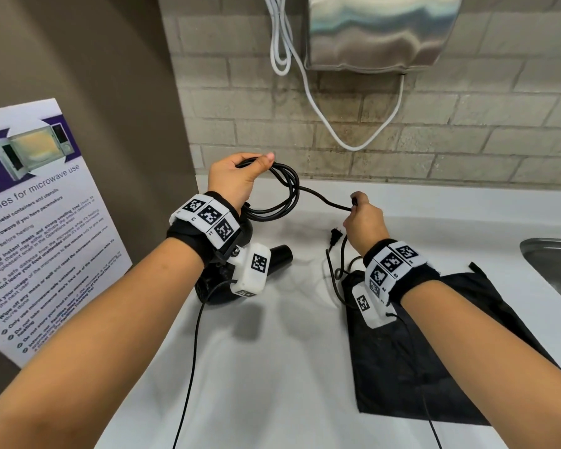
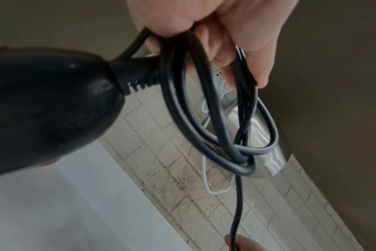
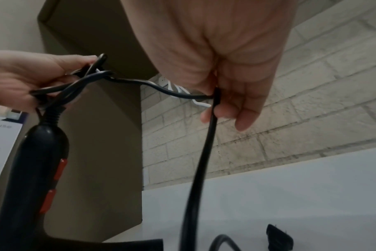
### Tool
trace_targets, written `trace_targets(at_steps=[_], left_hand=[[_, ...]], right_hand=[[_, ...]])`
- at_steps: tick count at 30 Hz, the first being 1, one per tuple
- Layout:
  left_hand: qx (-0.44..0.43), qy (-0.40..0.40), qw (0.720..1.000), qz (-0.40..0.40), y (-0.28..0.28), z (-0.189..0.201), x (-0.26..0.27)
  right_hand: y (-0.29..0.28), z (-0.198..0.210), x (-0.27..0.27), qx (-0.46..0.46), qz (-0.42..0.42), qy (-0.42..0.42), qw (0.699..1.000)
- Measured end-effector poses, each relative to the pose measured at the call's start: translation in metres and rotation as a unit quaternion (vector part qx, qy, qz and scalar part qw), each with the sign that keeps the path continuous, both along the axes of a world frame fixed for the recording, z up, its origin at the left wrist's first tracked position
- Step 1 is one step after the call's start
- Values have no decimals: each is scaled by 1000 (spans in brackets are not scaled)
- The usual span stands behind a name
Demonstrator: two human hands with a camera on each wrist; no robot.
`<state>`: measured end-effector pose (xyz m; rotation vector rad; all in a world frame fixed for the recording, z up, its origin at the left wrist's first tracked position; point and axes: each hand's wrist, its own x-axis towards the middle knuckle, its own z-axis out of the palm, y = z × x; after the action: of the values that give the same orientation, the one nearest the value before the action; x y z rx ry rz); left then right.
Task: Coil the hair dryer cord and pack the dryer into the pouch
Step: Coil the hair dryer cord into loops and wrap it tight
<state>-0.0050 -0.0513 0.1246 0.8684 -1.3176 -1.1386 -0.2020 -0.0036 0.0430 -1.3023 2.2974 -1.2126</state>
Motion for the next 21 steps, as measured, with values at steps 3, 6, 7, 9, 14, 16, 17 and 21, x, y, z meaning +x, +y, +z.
trace_targets(at_steps=[3, 6, 7, 9, 14, 16, 17, 21], left_hand=[[-9, -3, 1000, -2, -2, -2, -1], [-10, 4, 1000, -3, -3, -3, -1], [-9, 7, 1000, -2, -4, -4, 0], [-9, 13, 1000, 2, -4, -4, 2], [-4, 13, 1000, 3, -2, -2, 5], [5, 14, 1000, 5, -2, -1, 6], [9, 14, 1000, 5, -2, -1, 6], [18, 21, 1000, -1, 0, -1, 6]], right_hand=[[2, 3, -3, 25, -9, 6, 1000], [5, 1, -11, 22, -29, -3, 999], [5, -2, -15, 20, -31, -3, 999], [8, -10, -21, 11, -22, 6, 1000], [19, -25, -24, 10, 10, 22, 1000], [21, -28, -21, 28, 24, 23, 999], [22, -29, -18, 47, 34, 34, 998], [25, -27, -3, 130, 104, 117, 979]])
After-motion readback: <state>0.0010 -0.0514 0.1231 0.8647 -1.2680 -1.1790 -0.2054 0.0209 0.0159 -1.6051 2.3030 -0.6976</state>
